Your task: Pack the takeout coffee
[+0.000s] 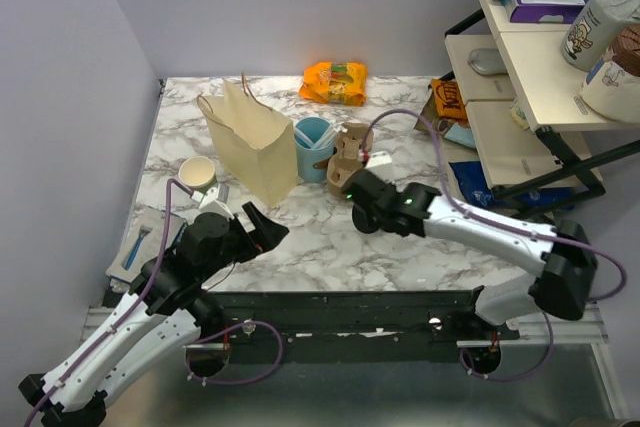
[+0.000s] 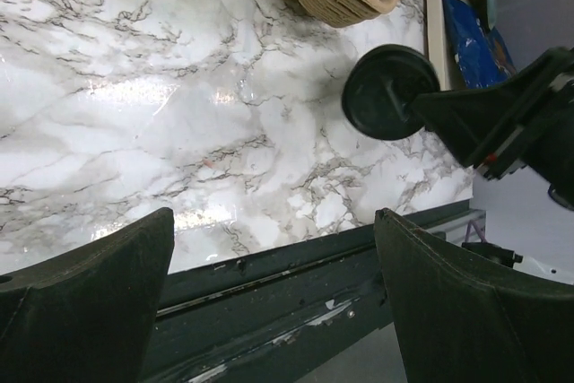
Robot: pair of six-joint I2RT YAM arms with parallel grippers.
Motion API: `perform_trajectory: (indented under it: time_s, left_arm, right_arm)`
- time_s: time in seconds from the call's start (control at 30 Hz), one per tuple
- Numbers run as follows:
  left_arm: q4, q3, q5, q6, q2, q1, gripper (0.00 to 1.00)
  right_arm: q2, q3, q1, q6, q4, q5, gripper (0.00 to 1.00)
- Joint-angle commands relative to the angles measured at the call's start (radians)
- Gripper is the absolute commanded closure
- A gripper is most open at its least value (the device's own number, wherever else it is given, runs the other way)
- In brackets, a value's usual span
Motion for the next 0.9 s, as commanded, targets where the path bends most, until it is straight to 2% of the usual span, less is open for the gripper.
perform_trajectory:
  time_s: [0.0, 0.07, 0.1, 0.33, 0.57, 0.87]
  left_arm:
    - [-0.003, 0.009, -0.004, 0.010, -0.033, -0.003, 0.01]
    - [0.001, 0.008, -0.001, 0.013, -0.039, -0.003, 0.01]
    - [0.001, 0.008, 0.002, 0.015, -0.040, -0.003, 0.01]
    - [0.010, 0.008, 0.013, 0.012, -0.039, -0.001, 0.01]
    - [0.012, 0.009, 0.010, 0.007, -0.031, -0.001, 0.01]
    - [0.043, -0.004, 0.026, 0.001, -0.022, -0.001, 0.01]
  right_arm:
    - [-0.234, -0.187, -0.205, -0.008, 0.319, -0.350, 0.87]
    - [-0.295, -0.269, -0.312, 0.012, 0.389, -0.479, 0.86]
    - [-0.322, -0.284, -0.337, 0.023, 0.418, -0.497, 0.86]
    - [-0.479, -0.373, -0.465, 0.145, 0.455, -0.558, 0.85]
    - [-0.569, -0.488, -0.662, 0.225, 0.468, -0.725, 0.84]
    - [-0.688, -0.593, -0.805, 0.287, 0.429, -0.776, 0.79]
